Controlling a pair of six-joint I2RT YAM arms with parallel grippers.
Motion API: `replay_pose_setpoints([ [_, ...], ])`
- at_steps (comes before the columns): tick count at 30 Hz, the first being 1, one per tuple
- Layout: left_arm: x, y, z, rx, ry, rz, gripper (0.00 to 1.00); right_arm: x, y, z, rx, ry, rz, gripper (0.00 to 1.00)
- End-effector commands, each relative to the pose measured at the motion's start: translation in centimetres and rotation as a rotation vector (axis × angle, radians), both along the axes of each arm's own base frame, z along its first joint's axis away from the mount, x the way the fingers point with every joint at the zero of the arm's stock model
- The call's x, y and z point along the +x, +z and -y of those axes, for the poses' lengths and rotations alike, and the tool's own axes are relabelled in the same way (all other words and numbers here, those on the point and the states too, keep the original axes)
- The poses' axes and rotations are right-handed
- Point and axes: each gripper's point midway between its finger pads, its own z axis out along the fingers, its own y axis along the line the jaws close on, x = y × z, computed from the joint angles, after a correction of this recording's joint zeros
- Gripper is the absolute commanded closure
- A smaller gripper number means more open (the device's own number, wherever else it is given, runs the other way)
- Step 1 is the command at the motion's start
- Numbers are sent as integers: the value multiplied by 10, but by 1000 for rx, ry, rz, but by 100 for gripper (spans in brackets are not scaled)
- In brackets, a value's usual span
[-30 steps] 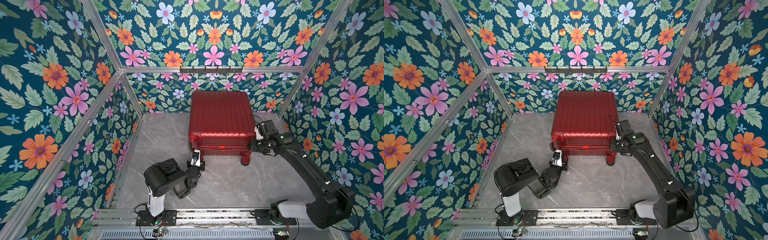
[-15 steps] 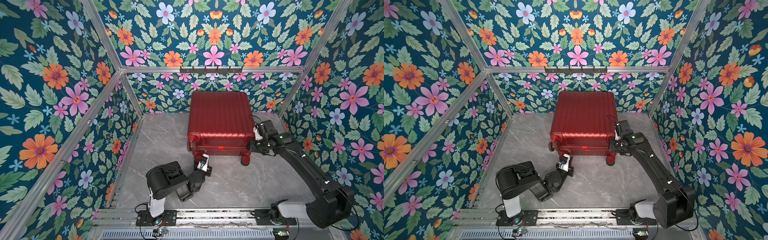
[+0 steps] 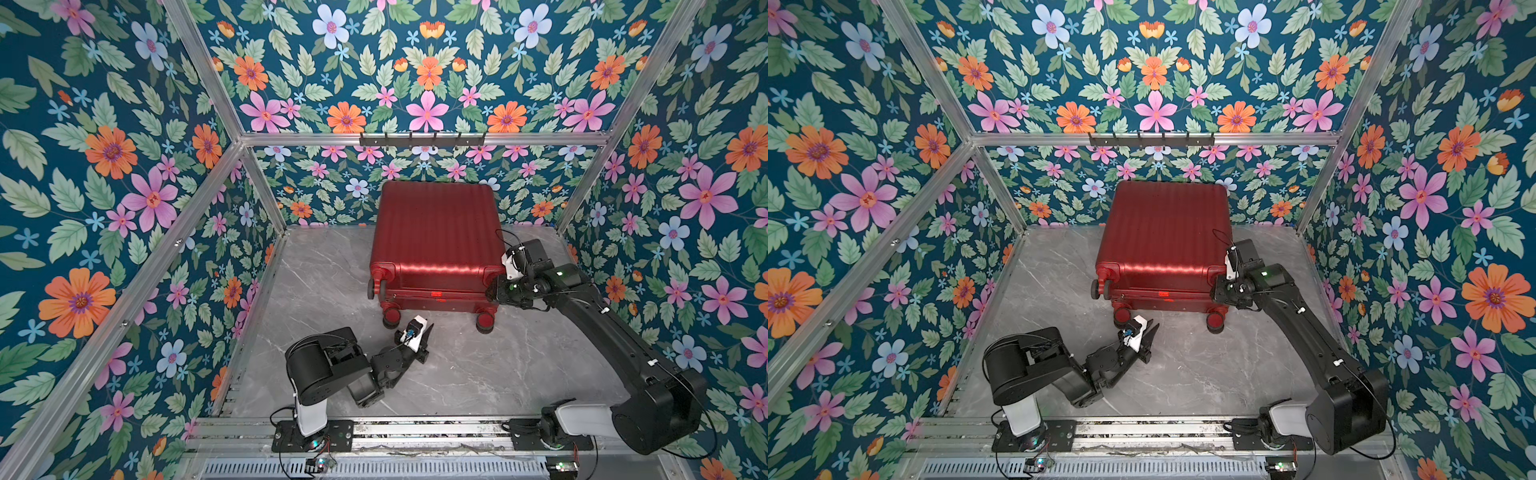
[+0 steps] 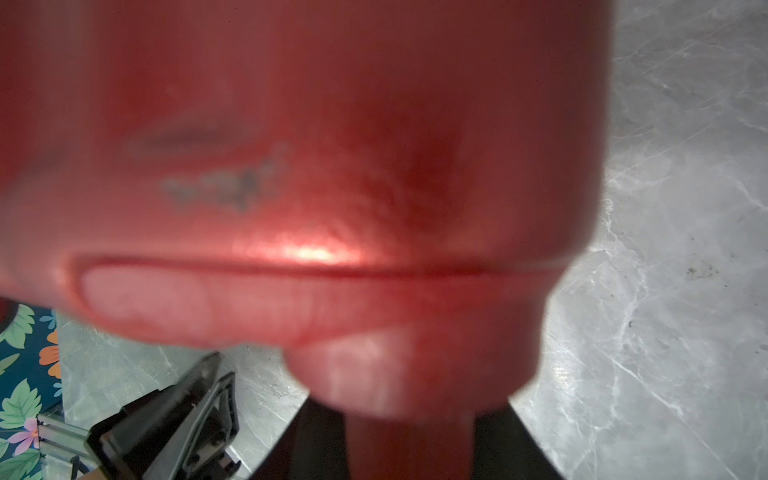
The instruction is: Pack the luggage
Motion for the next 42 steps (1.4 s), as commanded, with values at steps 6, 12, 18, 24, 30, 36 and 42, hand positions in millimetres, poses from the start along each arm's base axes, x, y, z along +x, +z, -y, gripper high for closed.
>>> replay_pose_setpoints([
  [6, 13, 20, -79, -133, 277, -13, 31, 8, 19, -12, 40, 67, 93, 100],
  [12, 16, 20, -104, -116, 400, 2, 27, 7, 21, -11, 42, 66, 102, 100],
  [18, 20, 9, -107, -95, 396, -19, 15, 5, 22, -11, 45, 68, 110, 100],
  [24, 36, -1, -100, -83, 386, -38, 21, 4, 22, -13, 53, 76, 110, 100],
  [30, 56, 1, -85, -39, 420, 7, 33, 3, 22, -13, 57, 77, 115, 100],
  [36, 72, 0, -81, -67, 440, 4, 43, 2, 22, -13, 57, 79, 114, 100],
  [42, 84, -4, -80, -87, 448, -5, 51, 1, 23, -12, 56, 79, 117, 100],
])
